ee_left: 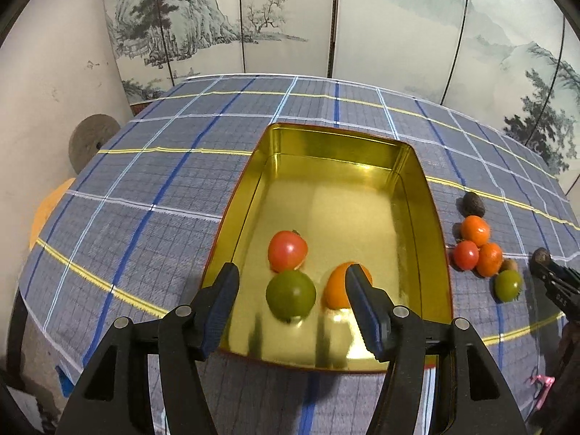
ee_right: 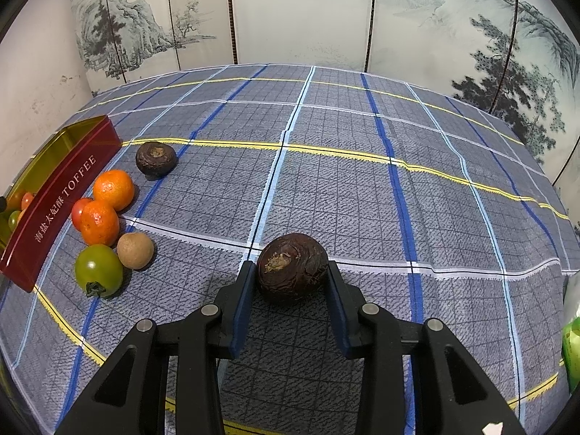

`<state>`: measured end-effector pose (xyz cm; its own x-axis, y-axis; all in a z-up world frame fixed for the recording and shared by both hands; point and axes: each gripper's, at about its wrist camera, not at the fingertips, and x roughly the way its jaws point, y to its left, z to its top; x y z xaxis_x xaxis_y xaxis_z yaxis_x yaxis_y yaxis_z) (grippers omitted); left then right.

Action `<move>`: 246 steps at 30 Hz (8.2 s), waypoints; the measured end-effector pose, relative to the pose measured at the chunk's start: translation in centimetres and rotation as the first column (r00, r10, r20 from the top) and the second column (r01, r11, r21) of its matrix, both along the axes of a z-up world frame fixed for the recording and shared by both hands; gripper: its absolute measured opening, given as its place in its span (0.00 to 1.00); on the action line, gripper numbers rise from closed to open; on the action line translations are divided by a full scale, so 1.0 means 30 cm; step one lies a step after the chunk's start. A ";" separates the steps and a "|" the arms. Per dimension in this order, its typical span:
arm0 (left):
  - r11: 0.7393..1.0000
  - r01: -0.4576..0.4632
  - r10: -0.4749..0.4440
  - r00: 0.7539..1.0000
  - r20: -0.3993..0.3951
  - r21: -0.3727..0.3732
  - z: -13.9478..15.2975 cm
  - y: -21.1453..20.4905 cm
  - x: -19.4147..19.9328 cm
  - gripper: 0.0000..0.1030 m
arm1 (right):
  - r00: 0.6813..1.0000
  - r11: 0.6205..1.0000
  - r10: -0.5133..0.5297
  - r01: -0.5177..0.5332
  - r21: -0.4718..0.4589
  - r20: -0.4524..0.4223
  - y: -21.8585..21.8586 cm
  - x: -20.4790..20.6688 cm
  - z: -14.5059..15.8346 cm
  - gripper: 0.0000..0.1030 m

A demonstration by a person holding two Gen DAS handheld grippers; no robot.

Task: Organize fruits
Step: 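Carry the red tomato into the gold tin and open the left tool while the right holds the brown fruit, then carry the dark brown round fruit into the gold tin and open the right tool, then move the right tool back and grasp the large green tomato, then grasp an orange mandarin with the left tool while the right tool holds the green tomato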

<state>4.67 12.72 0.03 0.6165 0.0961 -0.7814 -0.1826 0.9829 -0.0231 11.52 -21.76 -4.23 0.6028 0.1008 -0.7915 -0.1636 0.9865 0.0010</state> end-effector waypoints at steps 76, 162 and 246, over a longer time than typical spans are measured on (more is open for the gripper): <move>0.969 -0.235 0.234 0.972 -0.027 -0.074 -0.079 0.346 -0.296 0.67 | 0.838 0.837 0.544 -0.546 -0.040 -0.048 0.915 -0.109 0.080 0.34; 0.965 0.257 -0.257 0.966 -0.004 -0.046 0.006 -0.385 0.014 0.68 | 0.992 0.993 0.114 -0.116 0.037 0.045 0.190 -0.092 0.061 0.33; 0.923 0.383 -0.380 0.921 -0.091 0.024 -0.115 -0.693 0.232 0.33 | 0.999 0.999 -0.047 0.047 -0.017 0.002 -0.151 0.129 -0.008 0.33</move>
